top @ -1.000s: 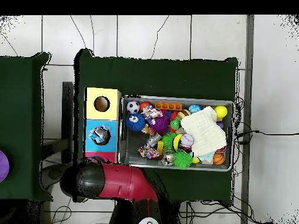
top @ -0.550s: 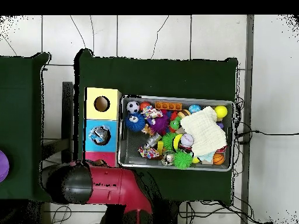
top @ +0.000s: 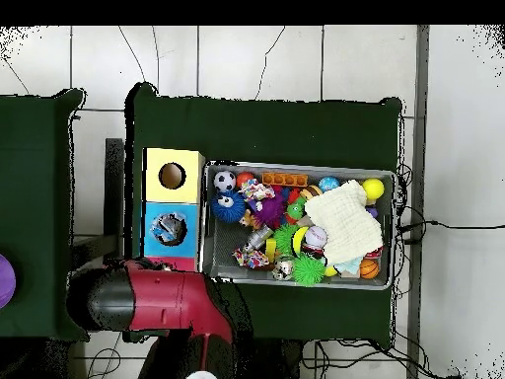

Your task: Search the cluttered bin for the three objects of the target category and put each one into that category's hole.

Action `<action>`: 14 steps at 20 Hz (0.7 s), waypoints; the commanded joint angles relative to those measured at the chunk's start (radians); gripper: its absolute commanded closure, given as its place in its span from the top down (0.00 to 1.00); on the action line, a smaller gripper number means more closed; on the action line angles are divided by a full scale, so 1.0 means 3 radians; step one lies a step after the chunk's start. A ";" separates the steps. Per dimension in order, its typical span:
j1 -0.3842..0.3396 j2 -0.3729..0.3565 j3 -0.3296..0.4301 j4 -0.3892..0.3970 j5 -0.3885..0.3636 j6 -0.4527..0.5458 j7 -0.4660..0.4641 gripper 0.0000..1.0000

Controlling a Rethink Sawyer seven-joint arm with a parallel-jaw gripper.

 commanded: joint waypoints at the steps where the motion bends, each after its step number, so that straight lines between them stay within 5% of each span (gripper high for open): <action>1: -0.0043 0.0493 -0.0097 -0.0371 0.0034 -0.0288 0.0891 1.00; 14: -0.0068 0.0892 -0.0077 -0.0660 0.0176 -0.0465 0.0860 1.00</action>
